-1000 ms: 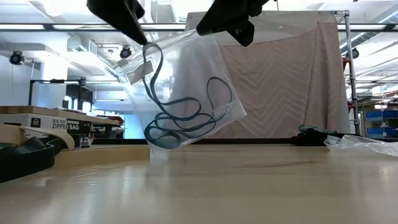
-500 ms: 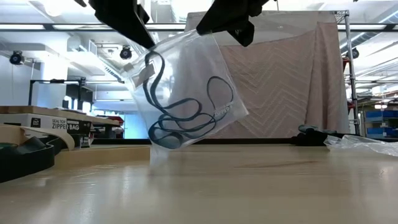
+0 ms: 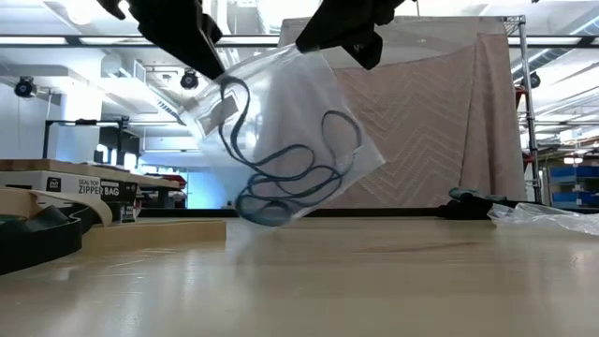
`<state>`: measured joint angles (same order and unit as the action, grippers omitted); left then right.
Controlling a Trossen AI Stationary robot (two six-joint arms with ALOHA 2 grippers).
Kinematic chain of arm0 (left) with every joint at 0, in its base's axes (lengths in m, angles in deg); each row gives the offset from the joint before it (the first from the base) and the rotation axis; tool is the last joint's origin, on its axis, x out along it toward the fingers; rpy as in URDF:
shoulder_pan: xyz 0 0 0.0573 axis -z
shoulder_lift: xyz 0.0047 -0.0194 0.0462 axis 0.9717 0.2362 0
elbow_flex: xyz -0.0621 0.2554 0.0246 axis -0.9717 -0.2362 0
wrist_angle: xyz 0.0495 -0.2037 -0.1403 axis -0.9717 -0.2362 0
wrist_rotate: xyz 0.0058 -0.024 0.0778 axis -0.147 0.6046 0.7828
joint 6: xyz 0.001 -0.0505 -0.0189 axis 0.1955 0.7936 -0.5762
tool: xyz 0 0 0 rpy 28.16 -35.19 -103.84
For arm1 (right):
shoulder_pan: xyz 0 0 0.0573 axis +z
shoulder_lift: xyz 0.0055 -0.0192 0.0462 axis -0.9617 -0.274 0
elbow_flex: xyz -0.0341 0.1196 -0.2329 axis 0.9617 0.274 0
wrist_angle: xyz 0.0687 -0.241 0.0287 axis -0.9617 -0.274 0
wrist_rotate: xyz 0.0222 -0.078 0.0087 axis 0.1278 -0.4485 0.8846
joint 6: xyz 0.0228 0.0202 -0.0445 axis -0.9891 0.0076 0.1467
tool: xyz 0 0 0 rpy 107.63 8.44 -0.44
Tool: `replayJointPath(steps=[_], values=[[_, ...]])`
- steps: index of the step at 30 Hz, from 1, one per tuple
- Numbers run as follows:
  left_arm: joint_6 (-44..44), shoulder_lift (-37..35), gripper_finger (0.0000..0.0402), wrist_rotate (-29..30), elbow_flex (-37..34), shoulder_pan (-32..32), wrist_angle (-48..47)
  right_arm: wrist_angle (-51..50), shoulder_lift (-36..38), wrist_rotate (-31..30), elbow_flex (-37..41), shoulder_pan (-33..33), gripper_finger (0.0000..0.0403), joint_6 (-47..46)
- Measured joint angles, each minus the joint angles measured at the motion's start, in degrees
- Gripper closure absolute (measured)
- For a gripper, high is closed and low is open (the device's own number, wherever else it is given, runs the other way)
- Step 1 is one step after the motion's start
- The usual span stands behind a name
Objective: Sort rubber bands
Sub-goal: Put the blue rubberband into the transparent zip bag
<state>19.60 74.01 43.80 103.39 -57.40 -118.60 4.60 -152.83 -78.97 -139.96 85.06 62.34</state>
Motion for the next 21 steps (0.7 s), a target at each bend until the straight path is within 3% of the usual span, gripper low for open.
replayJointPath(steps=[10,21], values=[[-2.6,3.5,0.0401,-2.0,-0.1,0.0,3.8,-0.1,0.0,0.0,0.0,0.0,0.0403,0.0],[0.6,0.5,0.0401,-3.3,2.6,0.2,-5.0,-0.2,0.0,-0.1,0.0,0.0,0.0403,-0.1]])
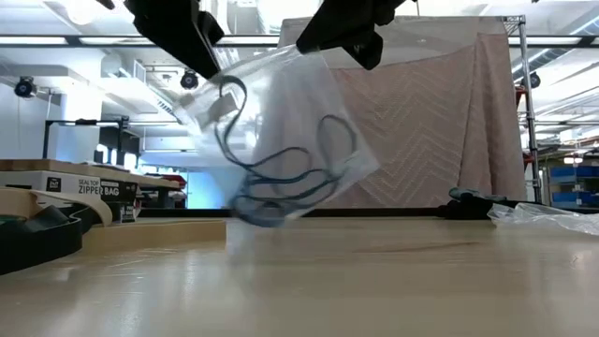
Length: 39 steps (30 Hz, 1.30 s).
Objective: Sort rubber bands
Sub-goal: Put the blue rubberband into the transparent zip bag
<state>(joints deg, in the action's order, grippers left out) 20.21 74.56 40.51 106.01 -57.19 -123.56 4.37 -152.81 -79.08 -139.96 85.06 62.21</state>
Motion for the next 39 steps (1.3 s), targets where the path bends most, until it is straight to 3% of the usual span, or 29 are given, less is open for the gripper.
replayJointPath(steps=[10,22,39], values=[[0.5,-0.3,0.0400,-2.1,0.2,0.3,-0.3,-0.2,0.0,0.0,0.0,0.0,0.0403,0.0],[6.6,1.3,0.0400,-1.8,1.0,0.2,0.6,-0.3,0.0,0.0,0.0,0.0,0.0403,0.0],[7.5,1.7,0.0401,-0.6,2.3,-0.7,-1.3,-0.3,0.0,0.0,0.0,0.0,0.0403,-0.1]])
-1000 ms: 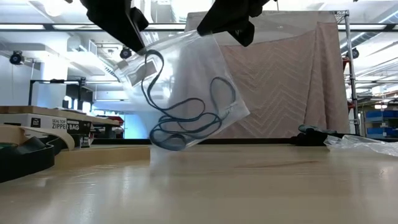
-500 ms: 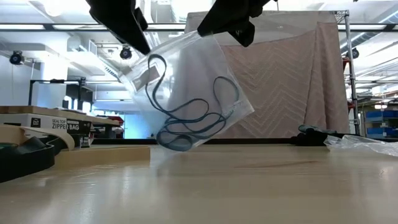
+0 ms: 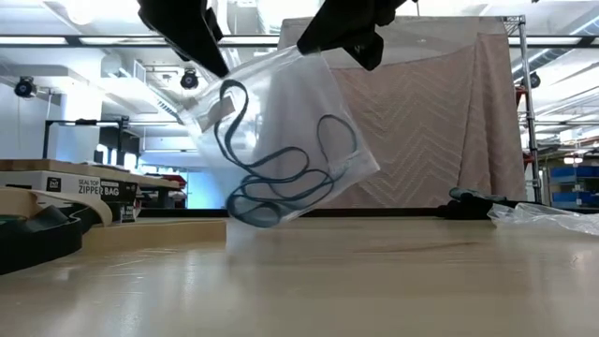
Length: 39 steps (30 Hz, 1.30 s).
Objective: Sort rubber bands
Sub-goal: Put the blue rubberband into the transparent zip bag
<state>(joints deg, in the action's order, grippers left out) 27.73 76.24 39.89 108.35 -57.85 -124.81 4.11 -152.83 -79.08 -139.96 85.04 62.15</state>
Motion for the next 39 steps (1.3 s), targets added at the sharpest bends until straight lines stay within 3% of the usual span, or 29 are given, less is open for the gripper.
replayJointPath(steps=[5,29,34,39], values=[[0.6,-0.2,0.0401,2.3,-0.1,-0.3,-2.1,0.0,0.0,0.0,0.0,0.0,0.0403,0.0],[-3.7,-0.4,0.0401,0.7,-0.3,-1.1,-2.4,0.0,0.0,0.0,0.0,0.0,0.0403,-0.6],[-1.5,-1.4,0.0400,0.7,1.2,-1.1,-5.8,-0.1,0.0,0.0,0.0,0.0,0.0403,-0.6],[1.0,-1.8,0.0401,0.7,1.4,-0.9,-2.8,0.0,0.0,0.0,0.0,-0.2,0.0403,-0.5]])
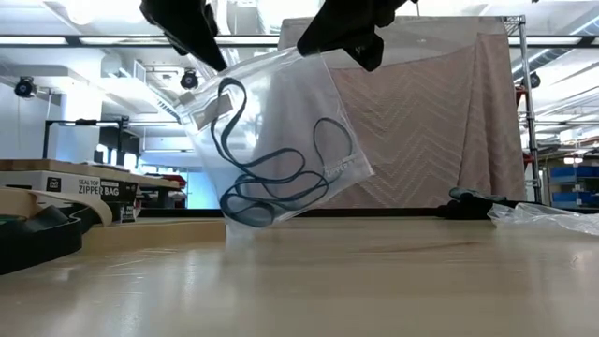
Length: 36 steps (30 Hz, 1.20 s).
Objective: Sort rubber bands
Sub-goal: Put the blue rubberband into the transparent zip bag
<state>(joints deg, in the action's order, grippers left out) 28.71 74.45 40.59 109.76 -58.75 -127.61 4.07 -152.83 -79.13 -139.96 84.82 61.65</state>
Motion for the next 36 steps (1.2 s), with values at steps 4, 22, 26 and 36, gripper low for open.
replayJointPath(steps=[4,22,26,36], values=[[0.1,1.1,0.0401,0.0,-1.0,0.0,0.5,0.0,0.0,0.0,0.0,0.0,0.0403,0.1],[-0.7,7.9,0.0400,-1.5,-1.7,-0.2,8.2,-0.1,0.0,0.2,0.0,0.0,0.0403,0.0],[-3.4,9.2,0.0401,-1.5,-1.7,-0.2,12.3,-0.1,0.0,0.2,0.0,0.0,0.0403,0.0],[-4.9,3.8,0.0382,-1.5,-0.9,0.2,8.0,0.1,0.0,0.1,0.0,0.0,0.0403,0.1]])
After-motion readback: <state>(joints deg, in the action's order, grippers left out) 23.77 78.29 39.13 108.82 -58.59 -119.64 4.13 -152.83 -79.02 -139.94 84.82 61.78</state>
